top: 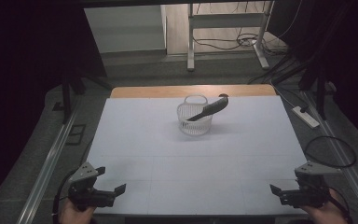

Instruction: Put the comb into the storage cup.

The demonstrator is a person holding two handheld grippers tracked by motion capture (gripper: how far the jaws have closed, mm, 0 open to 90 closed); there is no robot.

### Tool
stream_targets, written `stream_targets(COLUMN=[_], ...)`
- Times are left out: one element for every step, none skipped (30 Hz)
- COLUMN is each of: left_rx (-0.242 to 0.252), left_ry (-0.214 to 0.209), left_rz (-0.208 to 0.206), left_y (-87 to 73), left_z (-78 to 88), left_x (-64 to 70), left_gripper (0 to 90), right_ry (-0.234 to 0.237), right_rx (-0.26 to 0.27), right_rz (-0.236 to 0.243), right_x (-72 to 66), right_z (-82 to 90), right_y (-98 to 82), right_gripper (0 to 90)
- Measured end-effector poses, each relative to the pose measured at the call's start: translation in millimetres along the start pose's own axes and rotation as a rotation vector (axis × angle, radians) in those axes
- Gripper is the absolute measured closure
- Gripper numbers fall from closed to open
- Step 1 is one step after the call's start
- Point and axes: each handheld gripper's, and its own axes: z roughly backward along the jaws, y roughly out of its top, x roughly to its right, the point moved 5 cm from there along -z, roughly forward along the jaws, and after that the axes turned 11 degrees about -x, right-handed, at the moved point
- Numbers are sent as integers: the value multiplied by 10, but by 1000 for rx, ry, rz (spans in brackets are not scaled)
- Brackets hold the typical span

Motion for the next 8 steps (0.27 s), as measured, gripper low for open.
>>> stream_targets(left_rx=[-1,-1,-1,-3,-4,-5,-4,-4], left_ry=[2,3,4,3,4,6,6,5], left_rz=[0,2,2,1,1,0,0,0], left_y=[-1,-1,-2,-2,-1,-1,1,4], left_z=[1,1,0,-1,-2,-2,-3,-3], left_x=[-2,-4,-4,-3,-2,-2,-2,0], left_gripper=[0,0,0,0,0,0,0,0], right_ry=[-3,-5,-6,-7,-8,-8,-7,-7], right_rx=[-6,-11,-17,-22,-26,-30,-33,-36], right_rz=[2,4,4,3,3,3,4,4], right_x=[-2,-3,-4,-5,-5,-4,-4,-3], right_z=[-2,-5,-9,-13,-17,-22,-26,-30], right_y=[-3,-6,-9,-10,-11,-12,-12,-13], right_gripper=[0,0,0,0,0,0,0,0])
